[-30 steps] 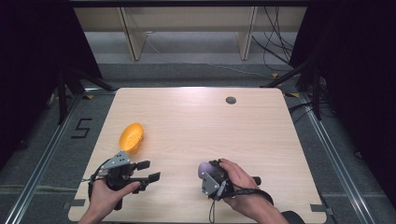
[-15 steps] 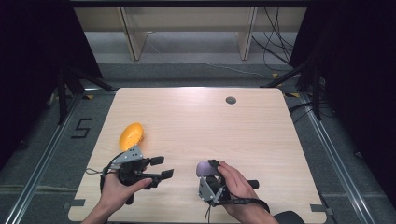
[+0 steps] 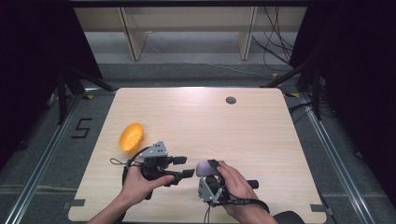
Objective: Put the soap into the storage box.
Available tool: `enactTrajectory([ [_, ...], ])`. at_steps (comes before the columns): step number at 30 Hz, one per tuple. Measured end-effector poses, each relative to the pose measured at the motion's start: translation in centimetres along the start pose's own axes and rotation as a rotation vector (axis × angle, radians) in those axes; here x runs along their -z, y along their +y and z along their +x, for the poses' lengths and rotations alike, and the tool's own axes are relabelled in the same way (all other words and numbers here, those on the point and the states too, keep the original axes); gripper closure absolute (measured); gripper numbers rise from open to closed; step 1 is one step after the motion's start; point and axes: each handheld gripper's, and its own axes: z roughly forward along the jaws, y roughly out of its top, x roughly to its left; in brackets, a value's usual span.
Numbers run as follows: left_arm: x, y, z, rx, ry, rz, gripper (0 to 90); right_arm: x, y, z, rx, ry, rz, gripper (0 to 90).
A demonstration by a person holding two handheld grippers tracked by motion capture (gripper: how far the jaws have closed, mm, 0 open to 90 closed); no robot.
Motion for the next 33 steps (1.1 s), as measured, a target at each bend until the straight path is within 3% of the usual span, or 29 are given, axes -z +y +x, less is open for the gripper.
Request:
enactTrajectory([
  [1, -0.2, 0.1, 0.0, -0.002, -0.004, 0.007, 40.9, 0.0, 0.0, 0.0, 0.001, -0.001, 0.001, 50.0],
  [2, -0.5, 0.1, -0.1, 0.006, -0.010, 0.010, 41.2, 0.0, 0.2, -0.3, 0.058, -0.008, -0.006, 50.0],
  [4, -1.1, 0.1, -0.1, 0.017, -0.029, 0.010, 41.4, 0.0, 0.2, -0.4, 0.066, -0.012, -0.011, 50.0],
  [7, -1.8, 0.1, -0.2, 0.043, -0.038, 0.010, 42.3, 0.1, 0.2, -0.3, 0.059, -0.015, -0.007, 50.0],
  [12, -2.6, 0.2, -0.2, 0.054, -0.046, 0.011, 44.9, 0.1, 0.3, -0.4, 0.067, -0.016, -0.012, 50.0],
  [15, -2.9, 0.2, -0.2, 0.060, -0.059, 0.011, 46.7, 0.2, 0.5, -0.1, 0.024, -0.011, -0.005, 50.1],
  [19, -3.2, 0.2, -0.3, 0.066, -0.050, 0.020, 49.4, 0.2, 0.5, -0.1, 0.022, -0.020, -0.025, 50.0],
  [24, -3.6, 0.0, -0.2, 0.073, -0.057, 0.025, 52.4, 0.4, 0.7, 0.2, -0.008, -0.020, -0.003, 50.0],
  [29, -3.9, 0.0, -0.2, 0.078, -0.066, 0.030, 54.4, 0.3, 0.7, 0.0, 0.027, -0.034, -0.037, 50.0],
  [33, -4.0, -0.1, -0.2, 0.086, -0.080, 0.018, 55.8, 0.5, 0.8, 0.0, 0.025, -0.034, -0.020, 50.0],
])
